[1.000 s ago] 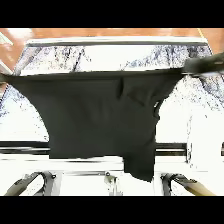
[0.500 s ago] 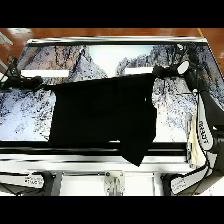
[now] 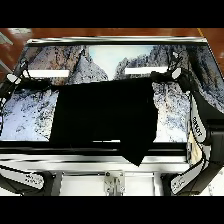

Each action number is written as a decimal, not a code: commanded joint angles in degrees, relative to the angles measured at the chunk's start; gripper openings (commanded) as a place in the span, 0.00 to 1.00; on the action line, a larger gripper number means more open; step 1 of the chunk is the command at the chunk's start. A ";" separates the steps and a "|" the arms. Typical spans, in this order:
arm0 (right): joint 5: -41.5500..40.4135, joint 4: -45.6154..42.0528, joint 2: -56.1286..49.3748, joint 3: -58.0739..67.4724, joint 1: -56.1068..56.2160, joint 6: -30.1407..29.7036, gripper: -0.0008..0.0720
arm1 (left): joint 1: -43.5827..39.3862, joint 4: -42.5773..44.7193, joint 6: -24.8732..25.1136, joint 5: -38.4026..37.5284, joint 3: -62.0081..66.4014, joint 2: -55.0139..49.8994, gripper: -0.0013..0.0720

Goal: Fold the shirts.

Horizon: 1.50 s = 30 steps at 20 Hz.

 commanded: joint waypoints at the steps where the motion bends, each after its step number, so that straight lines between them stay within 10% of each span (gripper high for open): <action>1: 12.61 -2.80 -0.50 -0.02 -0.09 0.00 0.09 | -0.22 -0.39 0.24 -0.74 0.07 -0.22 0.07; 9: 28.61 -6.25 -0.70 -0.02 0.04 2.60 0.09 | -0.22 8.74 -7.10 -20.50 0.04 -3.06 0.07; 18: 33.31 -5.09 -2.73 -0.02 0.09 4.59 0.09 | -0.24 10.34 -10.97 -22.71 0.04 -3.72 0.07; 20: 32.65 -3.93 -2.86 0.00 0.04 4.24 0.13 | -0.22 9.97 -11.47 -23.50 0.04 -3.91 0.27; 21: 32.87 -3.98 -2.36 0.04 0.02 3.58 0.24 | -0.09 9.97 -11.54 -24.37 0.26 -3.63 0.57; 22: 33.33 -4.46 -1.38 0.17 -0.44 1.62 0.68 | 0.28 10.16 -11.65 -25.73 0.92 -3.23 0.82; 23: 35.80 -5.86 0.00 0.57 -1.05 -1.88 0.84 | 1.03 10.95 -11.67 -27.41 1.68 -2.32 0.82; 27: 49.05 -26.25 9.29 1.57 -4.42 -4.09 0.84 | 6.36 11.72 -7.21 -33.77 2.01 5.70 0.81; 30: 49.55 -16.76 16.81 -3.76 -11.82 -4.04 0.84 | 11.30 11.63 -5.16 -42.58 -4.07 10.78 0.82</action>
